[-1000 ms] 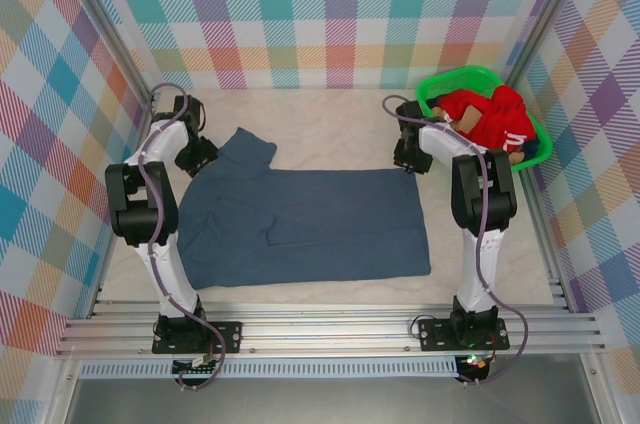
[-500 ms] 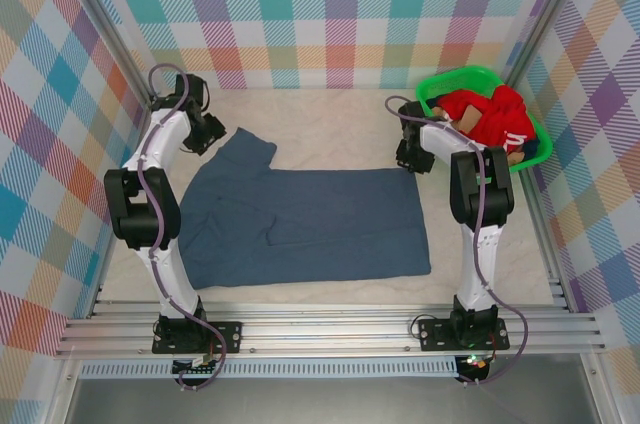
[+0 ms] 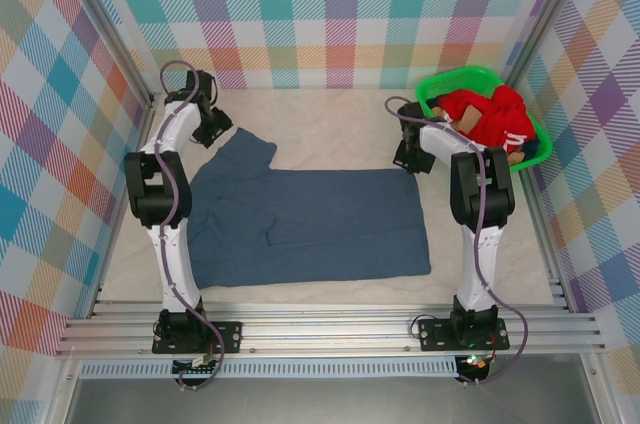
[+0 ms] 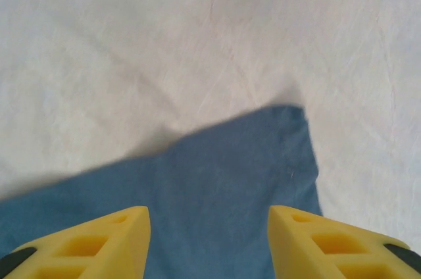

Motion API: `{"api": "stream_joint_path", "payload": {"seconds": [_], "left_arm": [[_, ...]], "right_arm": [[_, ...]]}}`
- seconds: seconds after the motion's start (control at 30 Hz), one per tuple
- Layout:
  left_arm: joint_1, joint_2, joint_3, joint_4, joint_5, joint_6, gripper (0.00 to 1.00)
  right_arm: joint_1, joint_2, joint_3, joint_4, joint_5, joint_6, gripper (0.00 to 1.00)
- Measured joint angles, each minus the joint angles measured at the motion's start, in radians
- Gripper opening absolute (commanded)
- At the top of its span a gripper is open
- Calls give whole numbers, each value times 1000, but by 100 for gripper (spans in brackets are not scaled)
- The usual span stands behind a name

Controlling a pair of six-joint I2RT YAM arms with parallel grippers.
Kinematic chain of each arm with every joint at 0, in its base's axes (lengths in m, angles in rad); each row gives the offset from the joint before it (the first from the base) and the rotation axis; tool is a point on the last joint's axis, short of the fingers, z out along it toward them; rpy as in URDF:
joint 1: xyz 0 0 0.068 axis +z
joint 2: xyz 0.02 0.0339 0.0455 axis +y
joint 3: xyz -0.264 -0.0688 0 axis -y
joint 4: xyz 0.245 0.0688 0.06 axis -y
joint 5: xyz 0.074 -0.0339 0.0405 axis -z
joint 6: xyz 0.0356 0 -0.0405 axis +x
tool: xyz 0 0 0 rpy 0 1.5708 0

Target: Fold and stack the t-shirts

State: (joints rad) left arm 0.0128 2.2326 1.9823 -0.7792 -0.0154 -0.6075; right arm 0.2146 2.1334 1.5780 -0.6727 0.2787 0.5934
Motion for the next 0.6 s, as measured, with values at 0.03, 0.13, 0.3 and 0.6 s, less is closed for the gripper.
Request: {"api": "stream_joint_path", "payload": {"seconds": [0.03, 0.13, 0.3, 0.6], "left_arm": [[-3, 27, 36, 0, -10, 4, 51], [-14, 98, 126, 5, -35, 21, 51], [-47, 209, 247, 23, -60, 46, 52], [-104, 353, 392, -2, -132, 39, 50]], "right_arm": [[0, -3, -2, 0, 0, 0, 0], [0, -6, -7, -2, -3, -1, 0], [0, -10, -8, -3, -18, -3, 0], [0, -27, -30, -6, -42, -3, 0]]}}
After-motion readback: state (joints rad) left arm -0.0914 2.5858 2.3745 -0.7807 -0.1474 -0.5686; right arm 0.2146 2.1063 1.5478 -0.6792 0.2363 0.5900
